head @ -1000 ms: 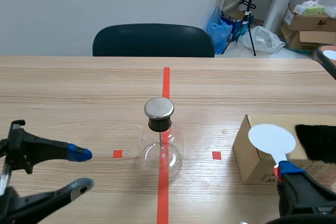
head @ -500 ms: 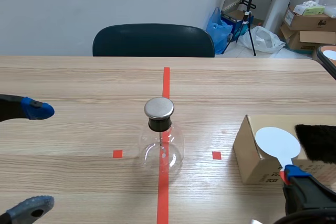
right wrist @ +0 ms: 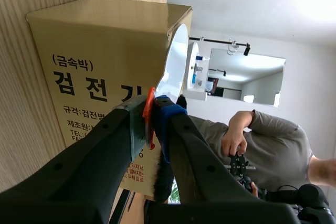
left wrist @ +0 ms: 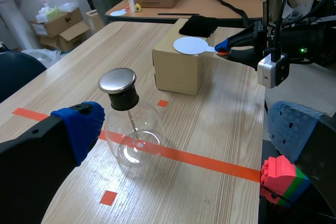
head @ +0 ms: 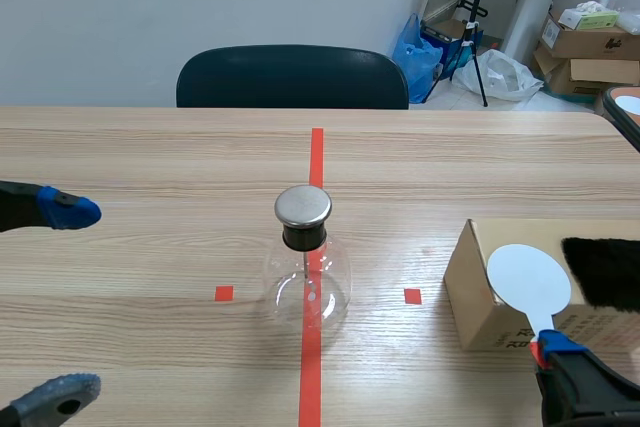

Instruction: Do the electroscope experiment

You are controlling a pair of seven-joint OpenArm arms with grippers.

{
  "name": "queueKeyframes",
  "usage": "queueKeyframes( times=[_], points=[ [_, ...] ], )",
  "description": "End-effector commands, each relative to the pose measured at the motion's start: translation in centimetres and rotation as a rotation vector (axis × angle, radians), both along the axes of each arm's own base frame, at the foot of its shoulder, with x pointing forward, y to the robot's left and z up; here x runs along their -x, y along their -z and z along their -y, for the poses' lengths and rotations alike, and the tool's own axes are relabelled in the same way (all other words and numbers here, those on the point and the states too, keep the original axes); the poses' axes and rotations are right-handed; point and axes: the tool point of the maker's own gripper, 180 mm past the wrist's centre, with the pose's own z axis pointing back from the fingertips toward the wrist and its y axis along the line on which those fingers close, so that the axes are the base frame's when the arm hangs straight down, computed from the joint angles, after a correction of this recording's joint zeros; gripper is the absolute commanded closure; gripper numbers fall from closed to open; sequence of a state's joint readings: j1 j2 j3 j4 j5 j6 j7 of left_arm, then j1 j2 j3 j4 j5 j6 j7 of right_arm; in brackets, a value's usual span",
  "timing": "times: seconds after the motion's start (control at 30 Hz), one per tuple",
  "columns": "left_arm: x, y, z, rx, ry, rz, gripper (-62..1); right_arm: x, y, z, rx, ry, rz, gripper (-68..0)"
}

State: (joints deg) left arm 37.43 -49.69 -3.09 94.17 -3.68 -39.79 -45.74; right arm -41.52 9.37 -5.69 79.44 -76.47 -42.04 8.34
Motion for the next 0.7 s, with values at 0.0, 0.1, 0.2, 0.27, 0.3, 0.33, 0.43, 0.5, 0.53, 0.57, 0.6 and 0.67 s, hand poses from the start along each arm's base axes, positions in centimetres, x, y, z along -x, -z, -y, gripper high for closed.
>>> queueKeyframes(
  times=[0.0,0.1,0.2,0.27,0.3,0.33,0.43,0.5,0.53,0.57,0.6,0.67],
  points=[
    [-0.16,-0.61,0.02,0.025,-0.003,0.011,-62.3,-0.83,-1.48,0.48,0.009,0.004,0.074,-1.1],
    [-0.16,-0.58,0.02,0.024,-0.003,0.011,-62.3,-0.8,-1.47,0.3,0.008,-0.005,0.073,-1.1],
    [-0.11,-0.49,0.04,0.017,0.0,0.011,-62.3,-0.86,-1.59,0.12,0.011,-0.015,0.077,-1.1],
    [-0.07,-0.42,0.05,0.013,0.002,0.012,-62.3,-0.97,-1.8,0.08,0.01,-0.015,0.084,-1.1],
    [-0.07,-0.42,0.05,0.013,0.002,0.012,-62.3,-0.99,-1.82,0.08,0.01,-0.015,0.085,-1.1],
    [-0.07,-0.42,0.05,0.013,0.002,0.012,-62.3,-0.99,-1.82,0.08,0.01,-0.015,0.085,-1.1],
    [-0.07,-0.42,0.05,0.013,0.002,0.012,-62.3,-0.99,-1.82,0.08,0.011,-0.016,0.085,-1.1],
    [-0.07,-0.42,0.05,0.013,0.003,0.012,-62.3,-1.0,-1.83,0.08,0.011,-0.016,0.085,-1.1],
    [-0.06,-0.41,0.04,0.011,0.004,0.012,-62.3,-1.02,-1.83,0.08,0.011,-0.016,0.085,-1.1],
    [-0.06,-0.41,0.03,0.011,0.004,0.012,-62.3,-1.07,-1.86,0.08,0.011,-0.016,0.087,-1.2],
    [-0.07,-0.42,0.03,0.011,0.004,0.012,-62.3,-1.08,-1.87,0.1,0.011,-0.015,0.087,-2.8],
    [-0.07,-0.43,0.03,0.012,0.004,0.012,-62.3,-1.1,-1.87,0.18,0.011,-0.01,0.088,-8.8]
  ],
)
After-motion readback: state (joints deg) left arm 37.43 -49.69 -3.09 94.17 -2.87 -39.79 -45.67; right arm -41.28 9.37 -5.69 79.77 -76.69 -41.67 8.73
